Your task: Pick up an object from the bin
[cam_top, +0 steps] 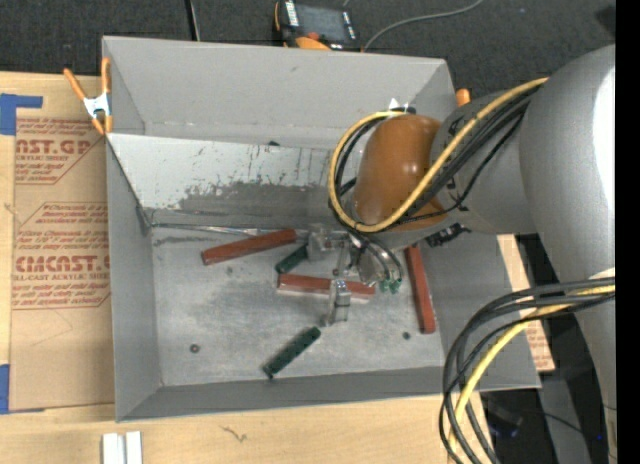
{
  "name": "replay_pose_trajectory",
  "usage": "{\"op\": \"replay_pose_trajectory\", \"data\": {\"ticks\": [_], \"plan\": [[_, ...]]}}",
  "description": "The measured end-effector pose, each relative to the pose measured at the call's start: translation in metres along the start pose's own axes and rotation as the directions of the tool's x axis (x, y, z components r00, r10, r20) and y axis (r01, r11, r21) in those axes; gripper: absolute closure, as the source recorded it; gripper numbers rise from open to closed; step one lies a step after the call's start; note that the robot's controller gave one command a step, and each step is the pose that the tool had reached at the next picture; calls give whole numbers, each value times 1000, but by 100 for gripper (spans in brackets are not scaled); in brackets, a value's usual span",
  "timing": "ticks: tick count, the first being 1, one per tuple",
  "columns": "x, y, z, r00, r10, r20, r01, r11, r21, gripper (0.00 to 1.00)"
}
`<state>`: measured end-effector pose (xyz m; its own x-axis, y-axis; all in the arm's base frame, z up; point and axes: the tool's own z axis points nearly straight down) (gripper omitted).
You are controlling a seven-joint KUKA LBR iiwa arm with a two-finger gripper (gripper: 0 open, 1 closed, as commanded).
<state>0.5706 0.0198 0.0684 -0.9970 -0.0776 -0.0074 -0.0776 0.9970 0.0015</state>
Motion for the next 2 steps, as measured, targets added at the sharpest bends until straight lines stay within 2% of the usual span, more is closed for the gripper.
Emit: {"op": "replay_pose_trajectory", "data": {"ticks": [1, 2], "plan": [[0, -2, -3, 1000, 2, -2, -2, 1000, 1, 100], [-2, 20, -154, 1000, -30, 4, 30, 1000, 1, 100]]}}
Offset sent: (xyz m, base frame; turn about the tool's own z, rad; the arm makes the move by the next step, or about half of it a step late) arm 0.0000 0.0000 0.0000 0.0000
